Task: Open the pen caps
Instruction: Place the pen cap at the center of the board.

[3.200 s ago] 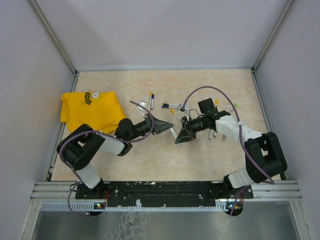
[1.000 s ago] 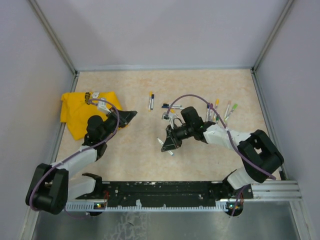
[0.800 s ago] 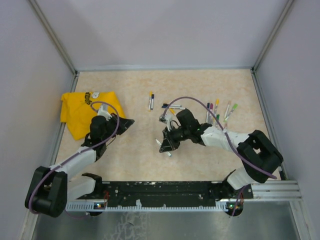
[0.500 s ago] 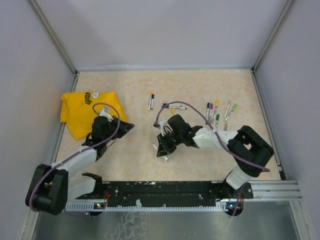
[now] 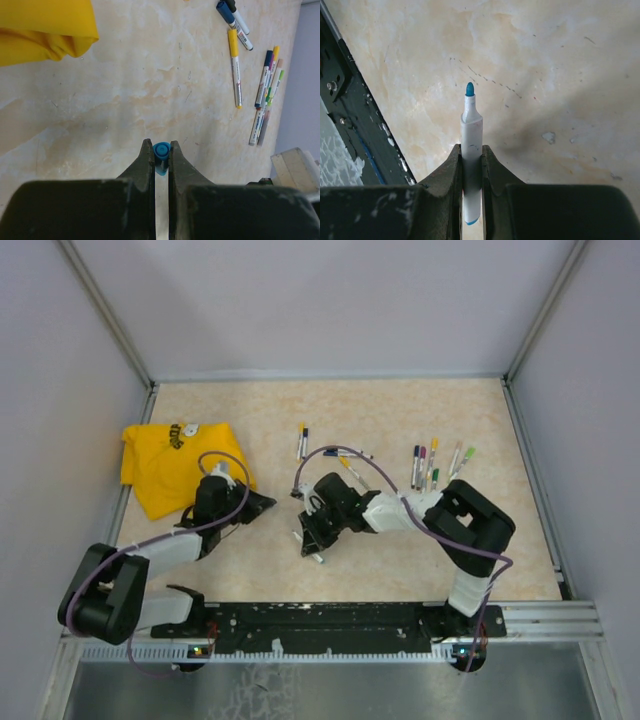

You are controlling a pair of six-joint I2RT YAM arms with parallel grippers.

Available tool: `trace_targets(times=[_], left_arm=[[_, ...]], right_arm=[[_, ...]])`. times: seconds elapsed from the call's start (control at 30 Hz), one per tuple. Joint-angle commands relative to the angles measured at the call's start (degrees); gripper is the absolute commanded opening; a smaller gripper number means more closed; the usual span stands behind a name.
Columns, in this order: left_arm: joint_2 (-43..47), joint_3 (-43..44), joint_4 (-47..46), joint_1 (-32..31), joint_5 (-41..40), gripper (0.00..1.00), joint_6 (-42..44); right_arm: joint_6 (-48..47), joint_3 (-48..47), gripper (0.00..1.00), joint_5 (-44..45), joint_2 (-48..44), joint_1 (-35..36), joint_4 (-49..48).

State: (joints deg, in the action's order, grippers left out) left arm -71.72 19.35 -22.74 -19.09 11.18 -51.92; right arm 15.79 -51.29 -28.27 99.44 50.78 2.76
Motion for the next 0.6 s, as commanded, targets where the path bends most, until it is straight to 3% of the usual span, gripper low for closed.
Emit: trace_targets(times=[0.0, 0.57], left_arm=[[-1.9, -0.6, -3.8, -1.2, 0.3, 0.00, -0.9], [-7.4, 0.1, -6.4, -4.1, -0.9, 0.00, -2.3]], right_arm=[[0.6, -4.3, 0.00, 1.7, 2.7, 2.5, -0.6], [-0.5, -6.1, 0.00, 8.4, 4.3, 3.2, 2.1]])
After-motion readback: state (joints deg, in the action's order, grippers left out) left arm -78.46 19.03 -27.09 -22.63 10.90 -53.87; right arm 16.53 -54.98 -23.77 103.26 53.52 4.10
